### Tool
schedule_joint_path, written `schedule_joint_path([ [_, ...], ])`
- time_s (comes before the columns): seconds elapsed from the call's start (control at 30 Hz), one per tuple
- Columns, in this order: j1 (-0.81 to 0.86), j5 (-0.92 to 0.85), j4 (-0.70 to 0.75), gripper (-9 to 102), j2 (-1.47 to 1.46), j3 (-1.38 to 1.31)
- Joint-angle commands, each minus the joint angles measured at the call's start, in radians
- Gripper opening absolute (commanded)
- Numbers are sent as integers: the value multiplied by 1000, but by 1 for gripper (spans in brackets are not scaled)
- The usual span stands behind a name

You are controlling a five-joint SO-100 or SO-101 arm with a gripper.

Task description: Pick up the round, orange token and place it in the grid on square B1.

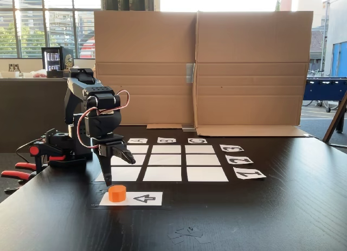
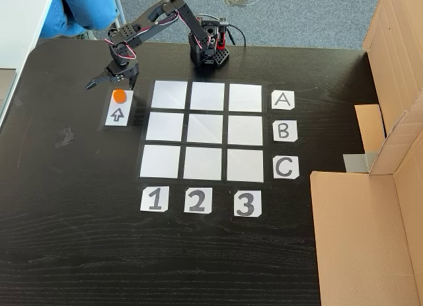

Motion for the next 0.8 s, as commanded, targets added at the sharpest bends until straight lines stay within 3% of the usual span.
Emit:
schedule_joint_path([
  [0.0, -9, -11, -8, 83, -5, -52],
  [0.2, -11, -15, -14, 80, -32, -83],
  [0.37, -11, -48, -25, 58, -46, -91],
  [0.43, -11, -81, -31, 37, -51, -91],
  [0.5, -8, -98, -34, 30, -55, -91],
  [0.6, -5, -127, -35, 2, -61, -91],
  [0.77, 8, -152, -43, 0, -60, -89],
])
